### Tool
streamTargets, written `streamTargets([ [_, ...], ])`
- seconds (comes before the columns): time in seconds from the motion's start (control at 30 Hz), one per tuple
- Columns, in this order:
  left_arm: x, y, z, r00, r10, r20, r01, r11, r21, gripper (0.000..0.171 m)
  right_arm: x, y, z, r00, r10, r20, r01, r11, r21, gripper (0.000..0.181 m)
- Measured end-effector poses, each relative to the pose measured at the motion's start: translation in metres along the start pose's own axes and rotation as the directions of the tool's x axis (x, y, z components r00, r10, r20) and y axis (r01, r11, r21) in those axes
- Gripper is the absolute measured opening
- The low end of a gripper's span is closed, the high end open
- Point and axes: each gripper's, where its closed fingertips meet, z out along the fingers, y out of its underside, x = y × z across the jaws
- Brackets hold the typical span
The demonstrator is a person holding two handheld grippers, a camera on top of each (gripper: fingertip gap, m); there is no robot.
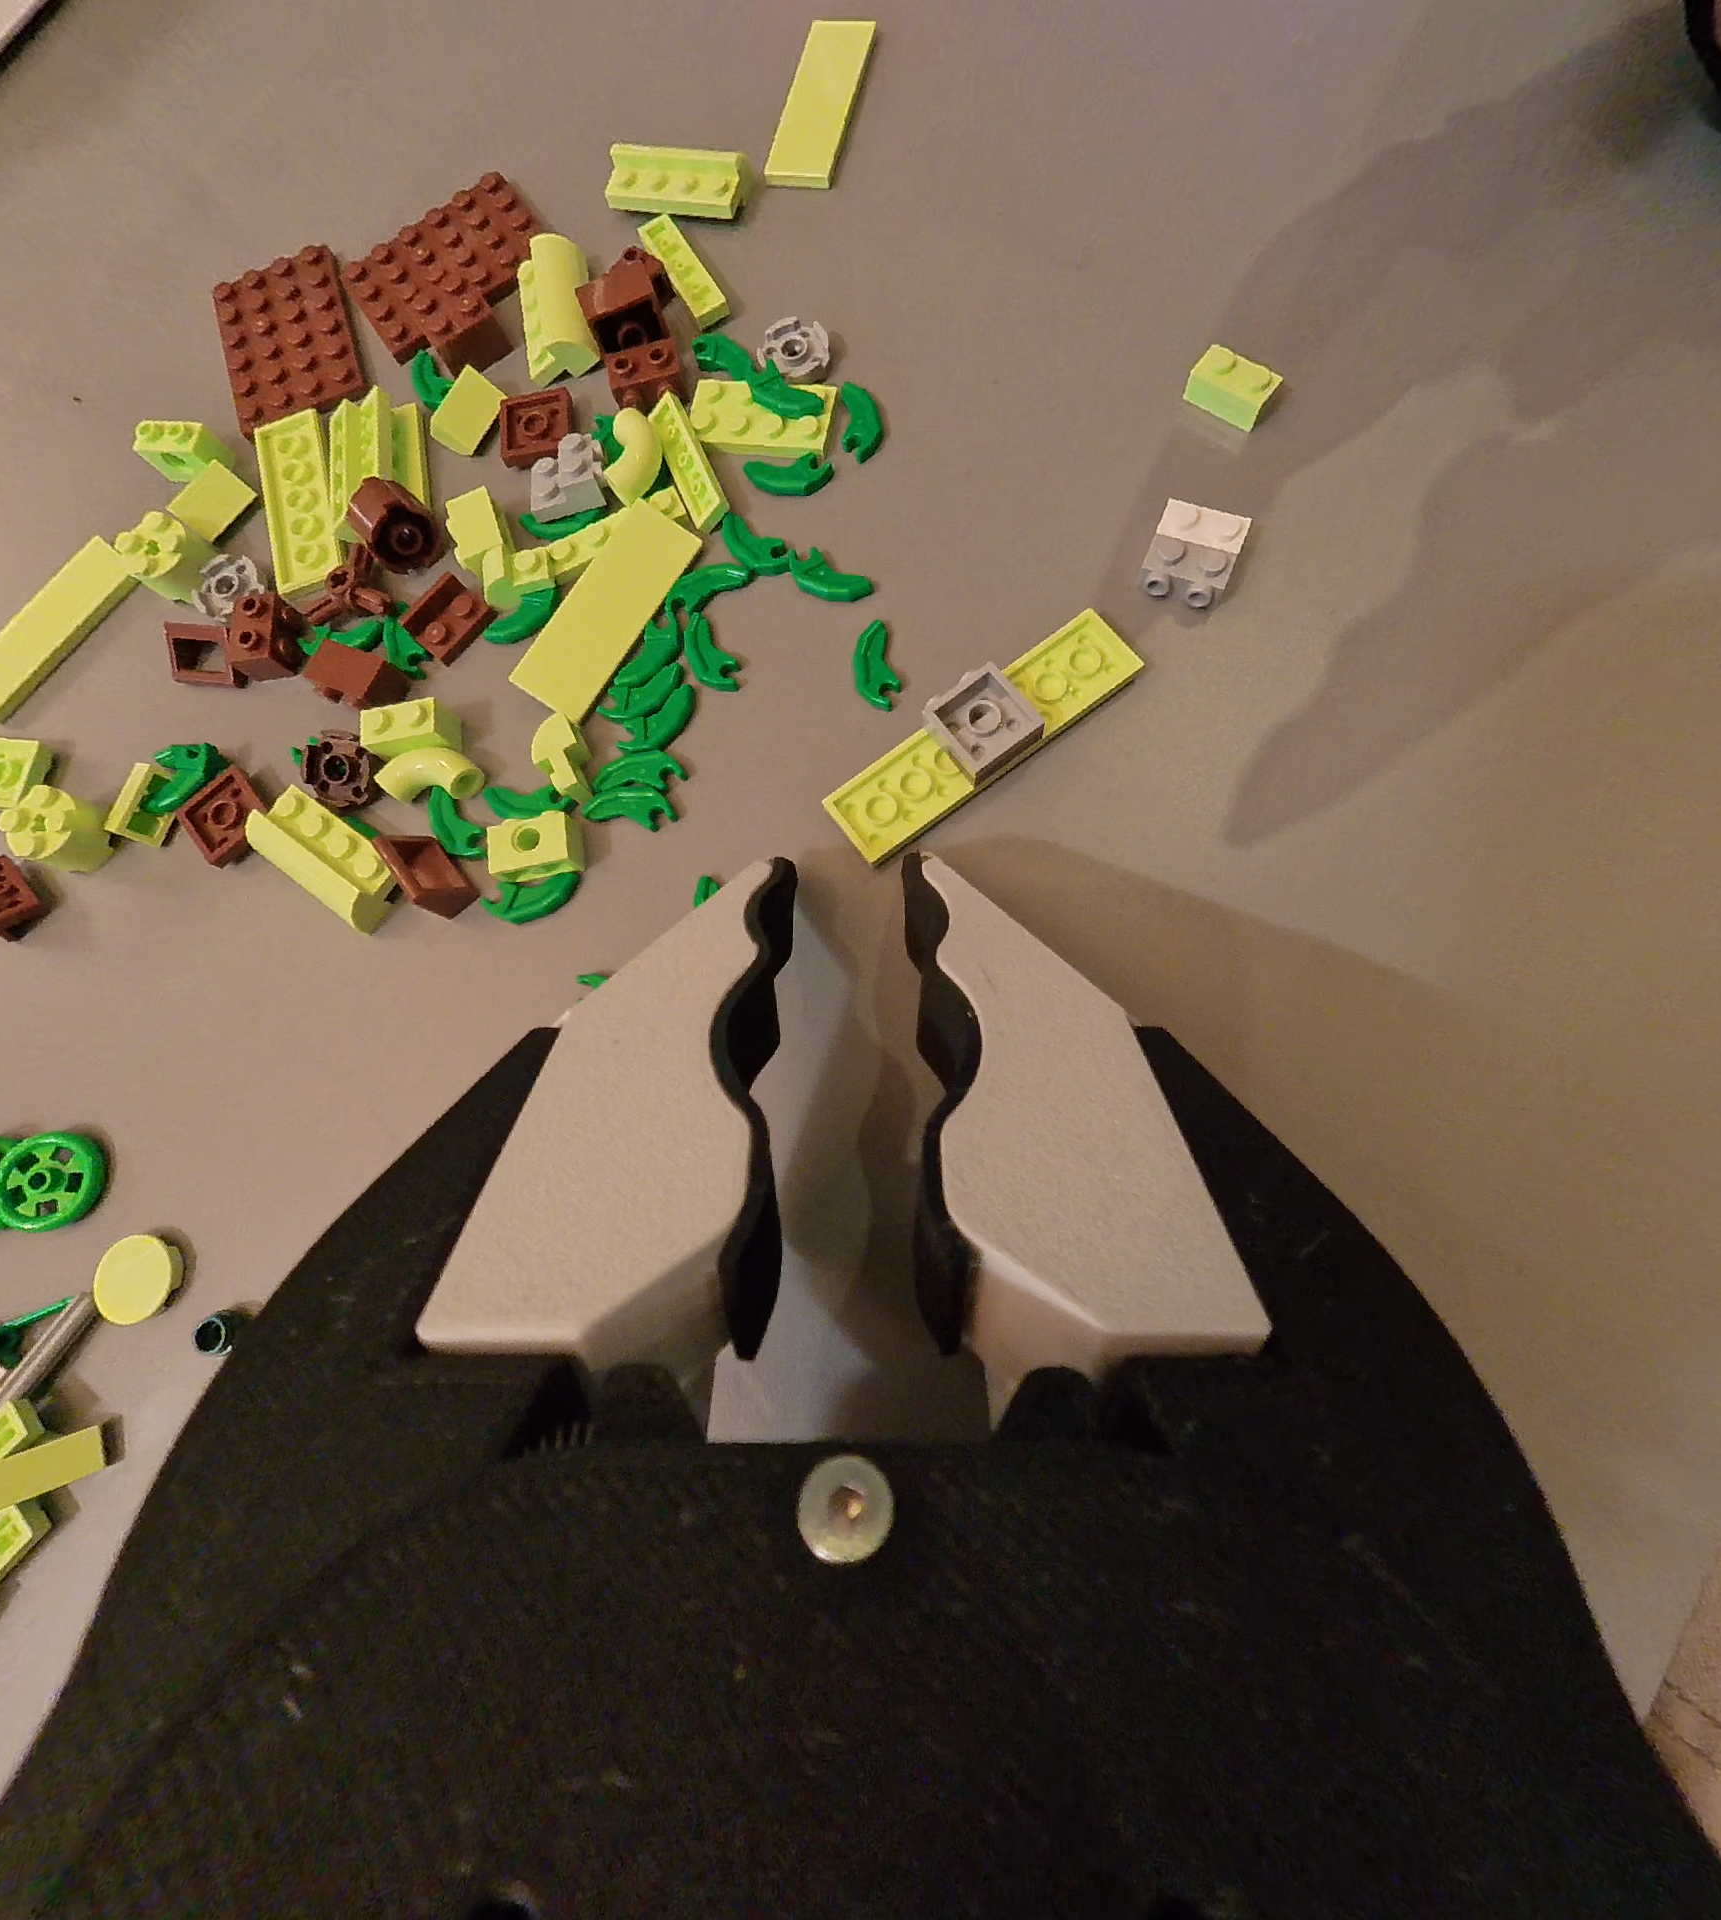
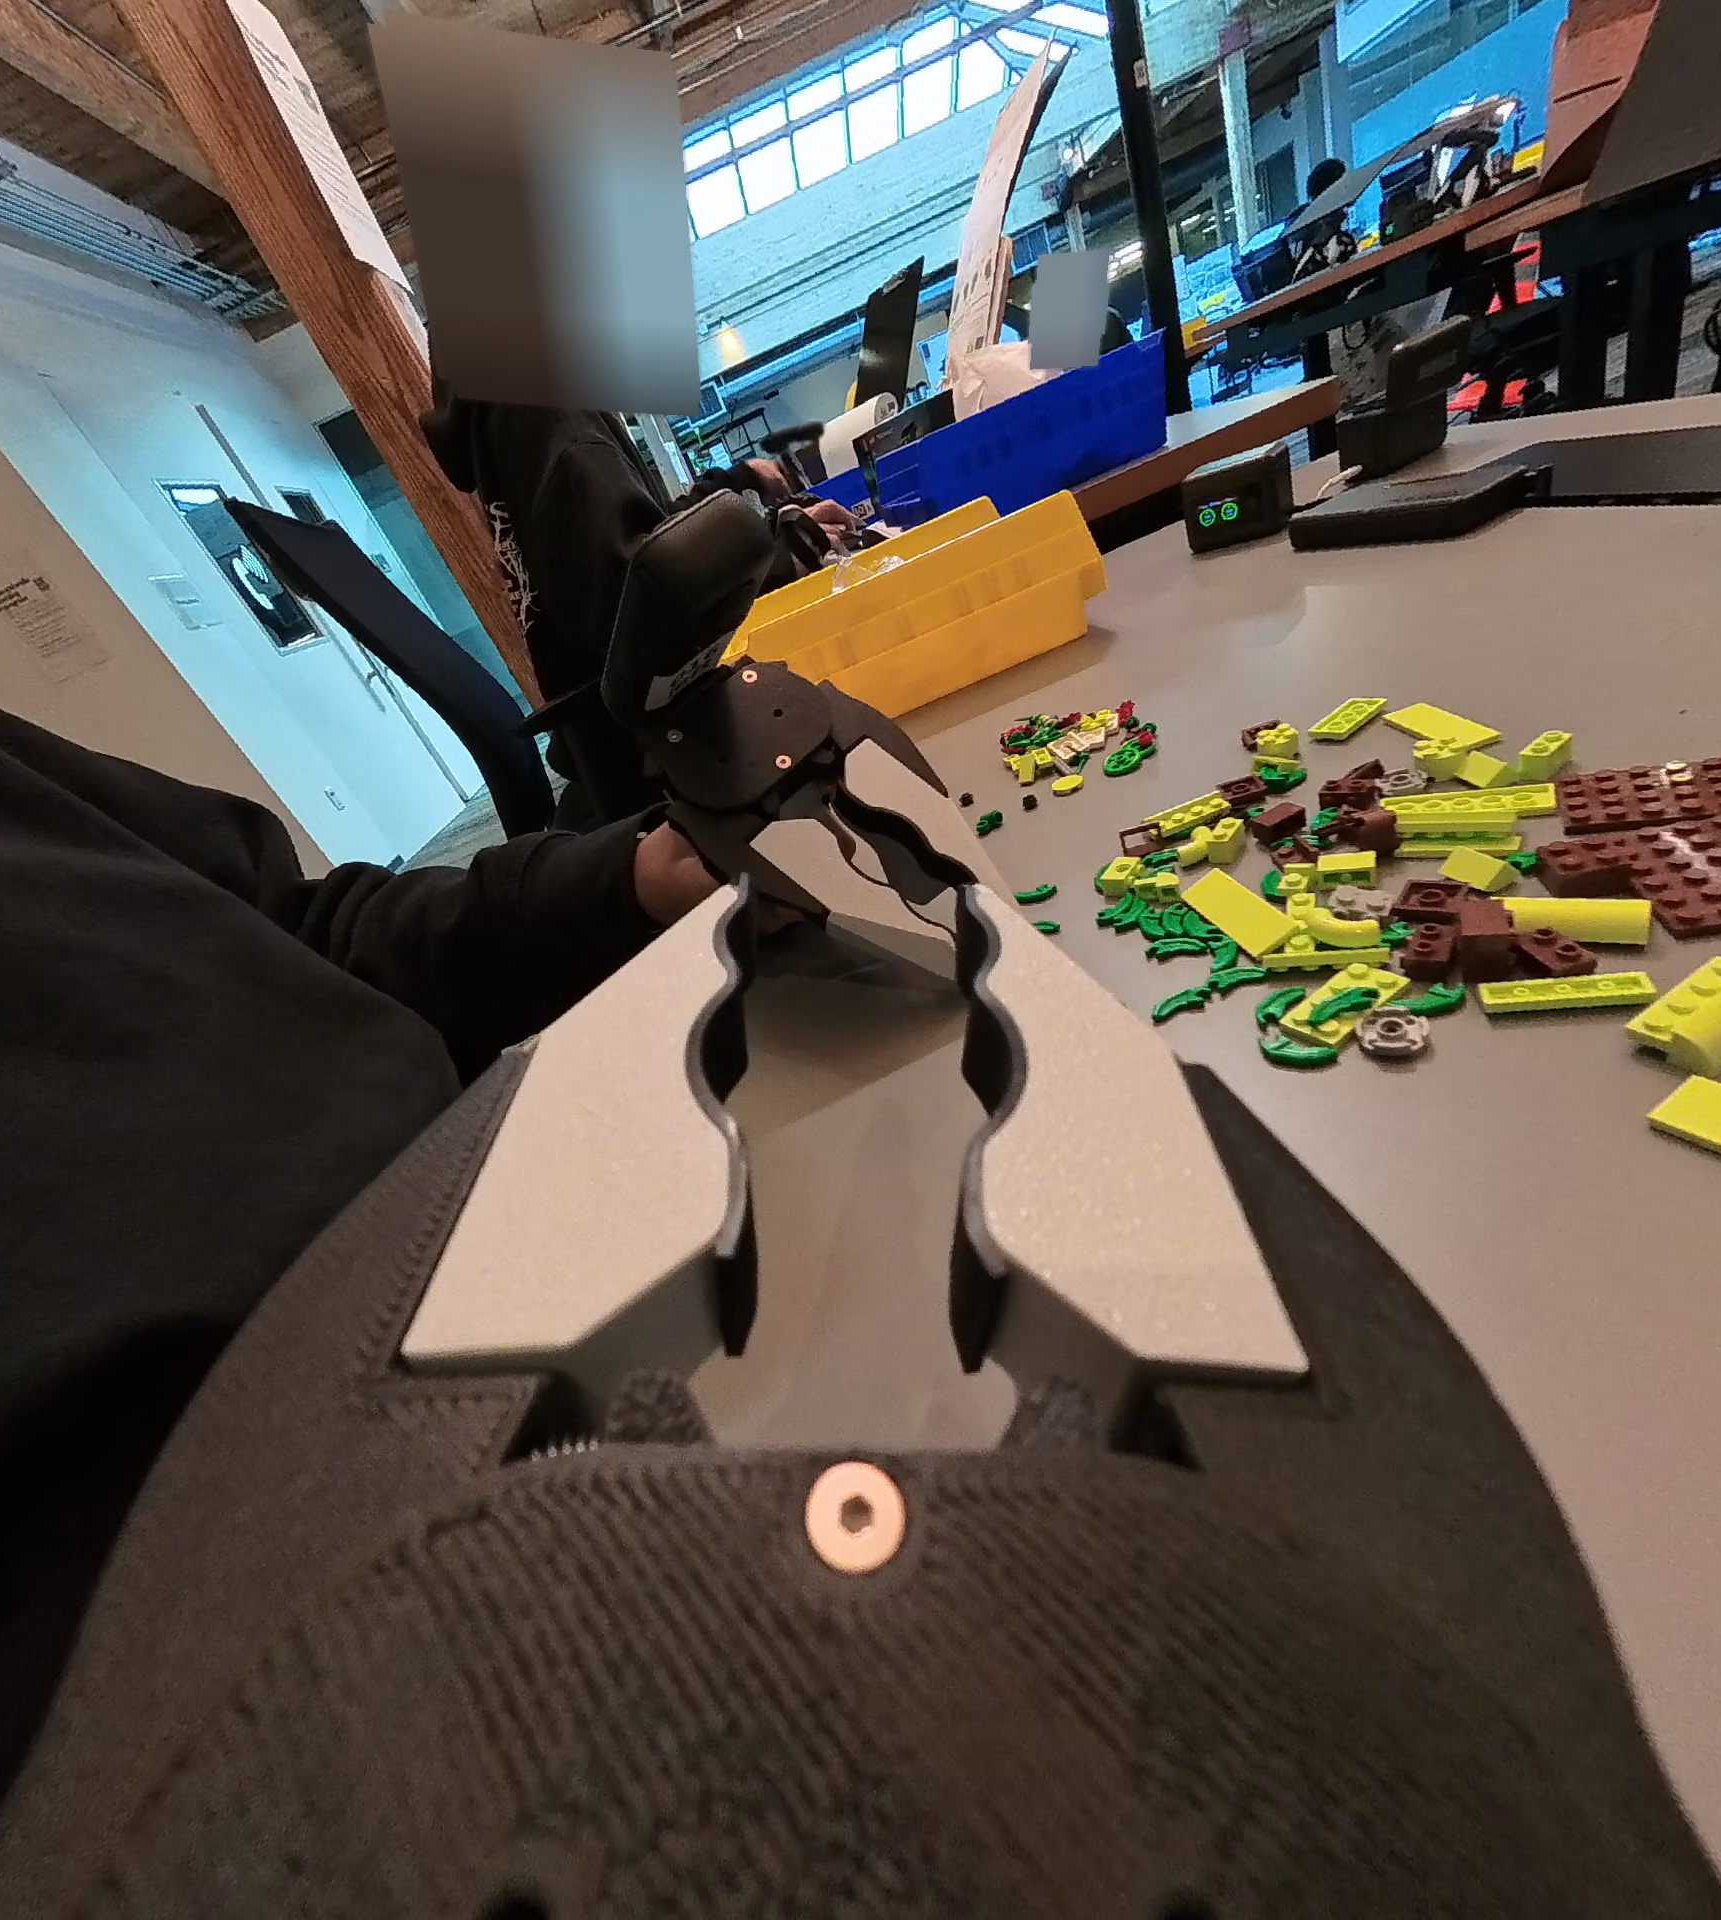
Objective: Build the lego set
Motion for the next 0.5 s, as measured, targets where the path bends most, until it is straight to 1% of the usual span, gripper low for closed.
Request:
streamTargets([
  [0.37, -0.003, -0.002, -0.002, 1.0, -0.004, 0.024, 0.004, 1.0, 0.017, 0.024, 0.0, 0.0, 0.0, 1.0, -0.003, -0.001, 0.003, 1.0, 0.001, 0.036],
  [0.43, -0.003, -0.006, -0.006, 0.999, 0.002, 0.034, -0.003, 0.999, 0.053, 0.024, 0.0, 0.0, 0.0, 1.0, -0.006, -0.004, 0.006, 1.0, 0.001, 0.036],
  [0.5, 0.003, -0.016, -0.012, 1.0, 0.001, 0.027, -0.005, 0.993, 0.121, 0.024, 0.0, 0.0, 0.0, 1.0, -0.011, -0.009, 0.011, 1.0, 0.003, 0.036],
])
